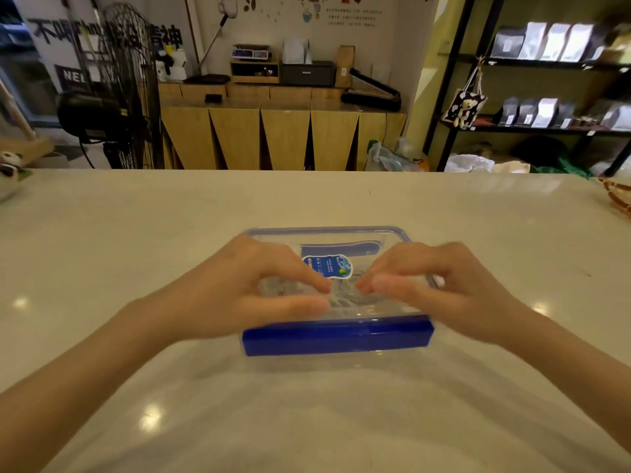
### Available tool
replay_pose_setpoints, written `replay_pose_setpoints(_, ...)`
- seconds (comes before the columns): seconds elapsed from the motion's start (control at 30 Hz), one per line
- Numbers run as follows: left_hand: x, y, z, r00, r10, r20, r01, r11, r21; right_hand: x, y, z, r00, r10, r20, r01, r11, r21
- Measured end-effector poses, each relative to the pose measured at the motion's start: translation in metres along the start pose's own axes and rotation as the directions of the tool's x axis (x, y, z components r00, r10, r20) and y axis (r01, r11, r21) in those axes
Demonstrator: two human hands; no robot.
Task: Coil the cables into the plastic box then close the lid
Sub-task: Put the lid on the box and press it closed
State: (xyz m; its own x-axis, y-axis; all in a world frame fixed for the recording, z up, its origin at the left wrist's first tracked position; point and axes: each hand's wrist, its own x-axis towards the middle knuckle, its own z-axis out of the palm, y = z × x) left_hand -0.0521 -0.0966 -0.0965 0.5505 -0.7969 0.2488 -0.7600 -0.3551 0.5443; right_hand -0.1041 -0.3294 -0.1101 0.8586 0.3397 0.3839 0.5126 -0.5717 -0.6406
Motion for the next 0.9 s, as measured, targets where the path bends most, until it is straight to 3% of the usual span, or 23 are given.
replay_pose_setpoints(0.13, 0.038, -0.014, -0.005, 0.981, -0.12, -0.15, 0.141, 0.98, 0.141, 0.049, 0.014, -0.002, 0.995, 0.093, -0.047, -0.098, 0.986, -0.138)
replay_pose_setpoints(0.27, 0.064, -0.047, -0.003, 0.936, -0.284, -0.209, 0.319, 0.934, 0.158, 0.083, 0.04, 0.003, 0.975, 0.208, 0.073, -0.184, 0.949, -0.254)
replay_pose_setpoints(0.37, 0.07, -0.059, -0.002, 0.891, -0.451, -0.062, 0.455, 0.884, 0.104, 0.094, 0.045, 0.006, 0.895, 0.381, 0.234, -0.287, 0.891, -0.352)
replay_pose_setpoints(0.5, 0.076, -0.058, -0.003, 0.81, -0.577, 0.102, 0.574, 0.817, 0.058, 0.095, 0.041, 0.008, 0.822, 0.49, 0.29, -0.303, 0.807, -0.507)
replay_pose_setpoints(0.7, 0.078, -0.06, -0.004, 0.765, -0.625, 0.153, 0.625, 0.779, 0.055, 0.091, 0.04, 0.011, 0.822, 0.488, 0.293, -0.332, 0.829, -0.45)
replay_pose_setpoints(0.8, 0.076, -0.063, -0.002, 0.808, -0.584, 0.07, 0.584, 0.811, 0.024, 0.09, 0.04, 0.009, 0.847, 0.46, 0.265, -0.31, 0.834, -0.456)
replay_pose_setpoints(0.9, 0.073, -0.063, -0.001, 0.861, -0.505, -0.058, 0.503, 0.863, -0.038, 0.088, 0.039, 0.008, 0.916, 0.344, 0.206, -0.252, 0.893, -0.373)
